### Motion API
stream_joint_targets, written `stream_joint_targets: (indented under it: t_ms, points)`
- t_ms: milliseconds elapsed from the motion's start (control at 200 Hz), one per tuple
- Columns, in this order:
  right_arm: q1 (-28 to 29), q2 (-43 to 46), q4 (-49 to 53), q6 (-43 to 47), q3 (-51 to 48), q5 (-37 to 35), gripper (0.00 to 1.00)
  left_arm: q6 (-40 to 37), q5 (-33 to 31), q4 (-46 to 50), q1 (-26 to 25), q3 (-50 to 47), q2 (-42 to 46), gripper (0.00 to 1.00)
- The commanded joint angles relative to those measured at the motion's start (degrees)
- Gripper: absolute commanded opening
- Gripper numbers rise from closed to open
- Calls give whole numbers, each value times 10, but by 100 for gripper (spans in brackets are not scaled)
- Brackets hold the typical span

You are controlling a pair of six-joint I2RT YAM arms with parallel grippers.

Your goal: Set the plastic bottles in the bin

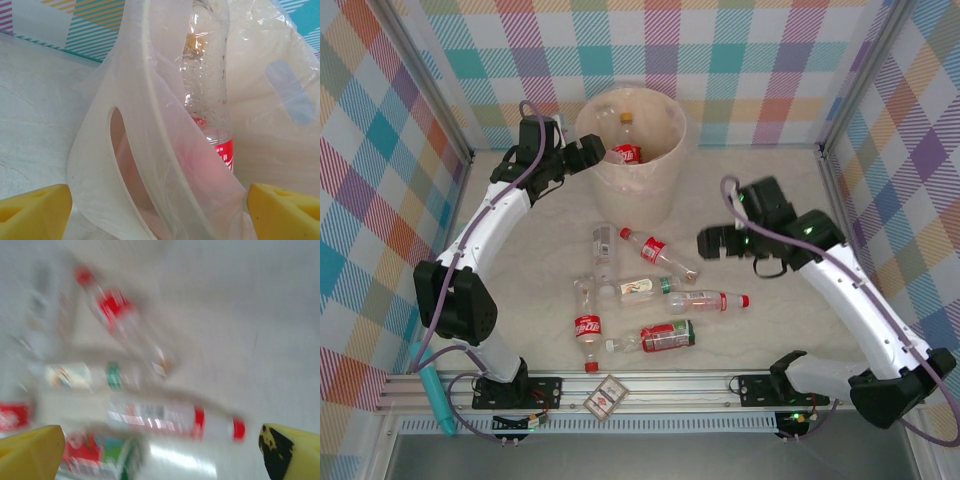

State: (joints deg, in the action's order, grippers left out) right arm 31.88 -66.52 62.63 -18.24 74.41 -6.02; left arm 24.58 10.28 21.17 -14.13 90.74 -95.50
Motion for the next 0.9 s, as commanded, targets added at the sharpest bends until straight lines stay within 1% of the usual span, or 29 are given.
stream_joint_targets:
  t_ms: [0,90,165,240,315,425,490,600,780,895]
  points:
    - [15,18,51,-48,-77,-3,99,-32,-9,73,-1,4,11,90]
    - [23,8,17,-39,-124,2,99,-37,-16,77,-1,1,17,90]
    - [29,-19,-28,-25,-146,23,99,-40,-22,81,-1,1,14,90]
    - [28,-57,-64,-22,-144,31,99,-40,-26,81,-1,1,10,90]
    - [29,-91,-133,-2,-139,34,99,-37,-24,79,-2,2,4,90]
    - [29,-165,-193,29,-102,17,99,-26,-16,70,-1,0,-2,89]
    - [28,-211,-226,40,-81,18,100,-23,-15,68,-1,1,-5,89]
    - [28,-275,-278,52,-55,24,98,-24,-18,70,-2,4,-7,89]
    - [28,-363,-308,53,-12,71,98,-27,-17,76,-1,17,-17,89]
    - [28,-397,-315,49,2,74,97,-24,-14,74,-1,22,-19,89]
